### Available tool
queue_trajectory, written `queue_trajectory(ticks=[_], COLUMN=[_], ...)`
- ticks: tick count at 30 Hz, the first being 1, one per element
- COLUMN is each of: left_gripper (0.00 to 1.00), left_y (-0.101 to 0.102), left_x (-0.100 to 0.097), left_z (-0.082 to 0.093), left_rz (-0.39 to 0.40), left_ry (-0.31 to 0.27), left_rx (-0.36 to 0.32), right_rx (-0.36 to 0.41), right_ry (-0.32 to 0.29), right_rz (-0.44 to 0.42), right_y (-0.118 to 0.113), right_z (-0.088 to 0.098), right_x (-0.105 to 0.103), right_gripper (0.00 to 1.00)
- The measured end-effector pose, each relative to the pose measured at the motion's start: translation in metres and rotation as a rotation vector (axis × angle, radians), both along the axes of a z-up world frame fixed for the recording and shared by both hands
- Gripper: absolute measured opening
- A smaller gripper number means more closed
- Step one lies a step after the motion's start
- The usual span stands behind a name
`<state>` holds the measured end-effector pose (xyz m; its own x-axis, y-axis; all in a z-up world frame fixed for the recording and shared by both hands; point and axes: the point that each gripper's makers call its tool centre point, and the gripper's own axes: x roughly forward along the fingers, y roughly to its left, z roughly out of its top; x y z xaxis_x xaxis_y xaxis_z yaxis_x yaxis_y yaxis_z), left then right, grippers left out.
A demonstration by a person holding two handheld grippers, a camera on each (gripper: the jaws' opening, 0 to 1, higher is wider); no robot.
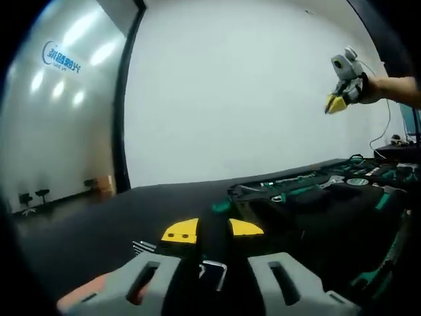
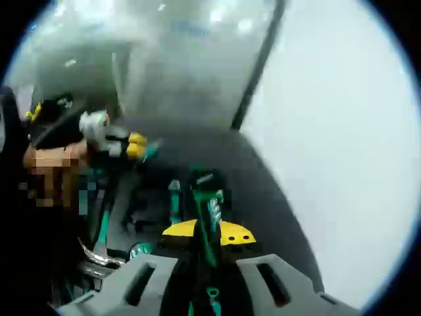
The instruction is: Pick up the tools and put them into their designated positions in the toolbox.
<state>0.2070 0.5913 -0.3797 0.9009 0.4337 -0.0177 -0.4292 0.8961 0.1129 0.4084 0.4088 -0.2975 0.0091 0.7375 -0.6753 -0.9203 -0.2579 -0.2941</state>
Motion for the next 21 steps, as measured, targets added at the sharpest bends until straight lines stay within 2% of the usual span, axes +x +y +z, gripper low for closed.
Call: queue_trajectory(ticks=[1,2,3,4,5,6,8,11,13,15,16,18,21], left_gripper=[0.15,0.15,0.15,0.15,0.15,0.15,0.15,0.15,0.15,0.15,0.15,0.15,0.15], left_y=[0.001,0.001,0.001,0.002,0.002,-0.001,-0.003,-0.006,-0.009,-0.009,-0.006,-0.003,-0.003], left_x=[-0.001,-0.001,-0.001,0.001,0.001,0.0,0.001,0.003,0.005,0.006,0.01,0.011,0.012], left_z=[0.0,-0.001,-0.001,-0.002,-0.002,-0.001,-0.002,-0.004,-0.006,-0.005,-0.005,-0.004,-0.004], left_rz=[0.008,0.01,0.01,0.008,0.009,0.007,-0.002,-0.019,-0.029,-0.038,-0.041,-0.045,-0.042], left_ry=[0.005,0.009,0.013,0.015,0.016,0.021,0.031,0.051,0.066,0.068,0.067,0.048,0.043], left_rx=[0.004,0.006,0.009,0.015,0.02,0.027,0.031,0.029,0.041,0.048,0.048,0.031,0.025], right_rx=[-0.141,-0.229,-0.255,-0.24,-0.264,-0.339,-0.41,-0.417,-0.406,-0.435,-0.459,-0.452,-0.465], right_ry=[-0.014,-0.009,-0.003,0.022,0.019,-0.013,-0.045,-0.022,0.034,0.002,0.015,0.022,0.001], right_rz=[-0.034,-0.069,-0.093,-0.107,-0.104,-0.102,-0.125,-0.122,-0.14,-0.108,-0.086,-0.103,-0.045], right_y=[0.006,0.008,0.021,0.032,0.036,0.04,0.042,0.051,0.055,0.052,0.05,0.047,0.04], right_z=[-0.02,-0.031,-0.039,-0.044,-0.052,-0.068,-0.089,-0.103,-0.107,-0.112,-0.111,-0.11,-0.112], right_x=[0.009,0.013,0.016,0.017,0.017,0.025,0.04,0.042,0.038,0.041,0.038,0.039,0.037], right_gripper=[0.08,0.08,0.07,0.06,0.05,0.04,0.0,0.0,0.0,0.0,0.0,0.0,0.0])
